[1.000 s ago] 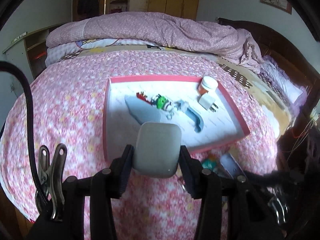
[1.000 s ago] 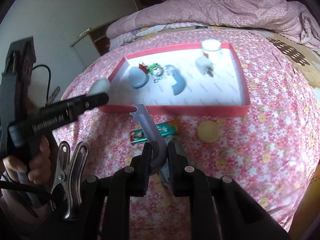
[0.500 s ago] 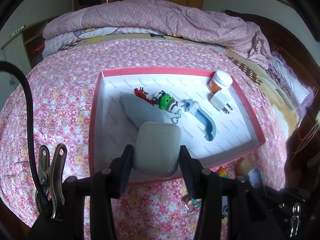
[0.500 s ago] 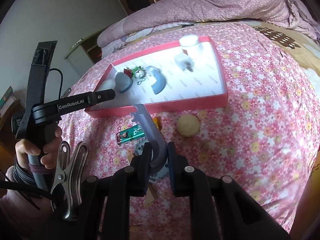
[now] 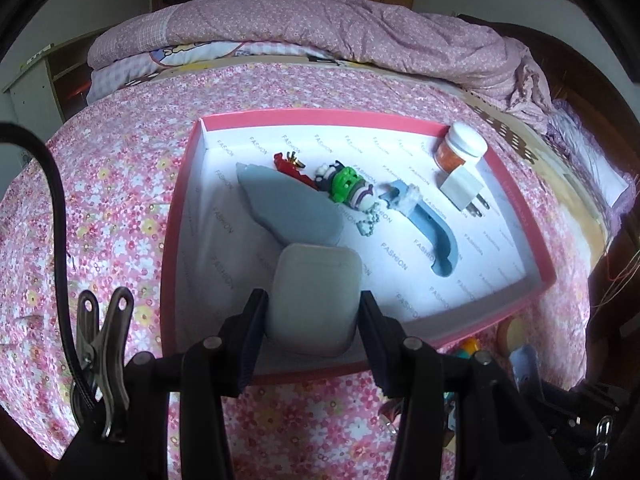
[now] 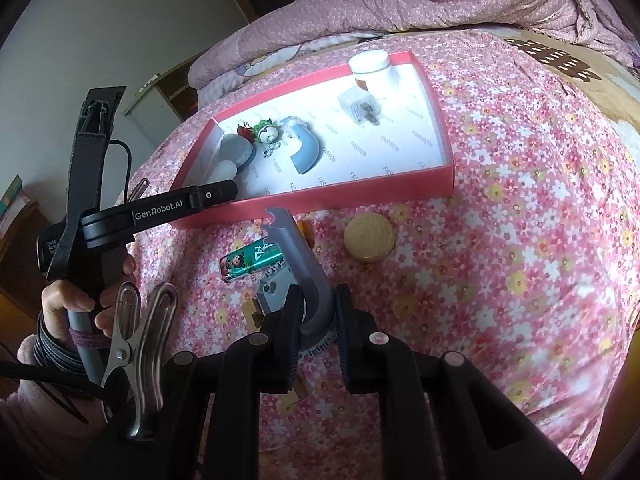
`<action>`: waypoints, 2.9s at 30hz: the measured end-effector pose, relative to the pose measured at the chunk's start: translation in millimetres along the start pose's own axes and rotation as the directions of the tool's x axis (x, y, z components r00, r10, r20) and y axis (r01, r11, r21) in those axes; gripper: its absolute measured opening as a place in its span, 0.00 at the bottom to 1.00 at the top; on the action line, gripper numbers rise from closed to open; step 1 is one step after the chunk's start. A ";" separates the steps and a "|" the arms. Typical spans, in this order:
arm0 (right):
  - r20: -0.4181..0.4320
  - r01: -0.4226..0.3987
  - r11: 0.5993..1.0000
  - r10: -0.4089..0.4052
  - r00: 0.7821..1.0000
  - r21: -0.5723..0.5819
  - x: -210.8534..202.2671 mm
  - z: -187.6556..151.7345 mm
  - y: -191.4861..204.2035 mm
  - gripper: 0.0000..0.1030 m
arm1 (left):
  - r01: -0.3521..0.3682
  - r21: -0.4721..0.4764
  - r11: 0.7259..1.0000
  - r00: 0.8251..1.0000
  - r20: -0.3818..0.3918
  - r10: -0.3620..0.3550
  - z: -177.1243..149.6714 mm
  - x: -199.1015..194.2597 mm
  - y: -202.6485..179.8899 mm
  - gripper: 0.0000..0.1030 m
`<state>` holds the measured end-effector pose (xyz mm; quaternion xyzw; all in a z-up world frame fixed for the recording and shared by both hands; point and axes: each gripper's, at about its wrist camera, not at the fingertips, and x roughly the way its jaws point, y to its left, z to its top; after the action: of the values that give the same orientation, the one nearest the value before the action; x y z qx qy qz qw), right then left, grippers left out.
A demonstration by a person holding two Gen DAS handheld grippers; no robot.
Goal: Organize rigid objects
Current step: 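Carry both items into the tray and open both grippers to release them, then withdraw both grippers from the tray toward the beige disc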
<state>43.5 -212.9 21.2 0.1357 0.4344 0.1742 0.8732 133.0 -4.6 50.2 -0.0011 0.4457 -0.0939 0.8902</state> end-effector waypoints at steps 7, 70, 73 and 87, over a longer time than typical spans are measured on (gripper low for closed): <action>0.014 0.008 1.000 -0.008 1.000 -0.009 -4.3 1.8 0.6 0.17 | 0.005 -0.012 1.000 1.000 0.010 -0.005 -1.3 -3.5 -1.7 0.55; 0.070 0.169 0.982 -0.163 0.984 -0.084 -9.5 71.7 5.2 0.25 | 0.002 -0.071 0.997 0.995 0.103 0.005 -52.1 -54.6 15.0 0.60; 0.053 0.151 0.985 -0.146 0.988 -0.087 -11.1 56.9 3.6 0.25 | 0.002 -0.069 0.998 0.995 0.100 0.005 -52.8 -55.5 13.6 0.60; 0.049 0.276 0.941 -0.271 0.961 -0.197 23.9 31.1 10.1 0.29 | -0.014 -0.081 0.997 0.997 0.073 0.020 -67.4 -57.4 3.1 0.60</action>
<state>80.1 -196.3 26.3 -0.0135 0.4199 0.0930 0.9027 46.4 13.6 54.8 -0.0364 0.4161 -0.0683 0.9060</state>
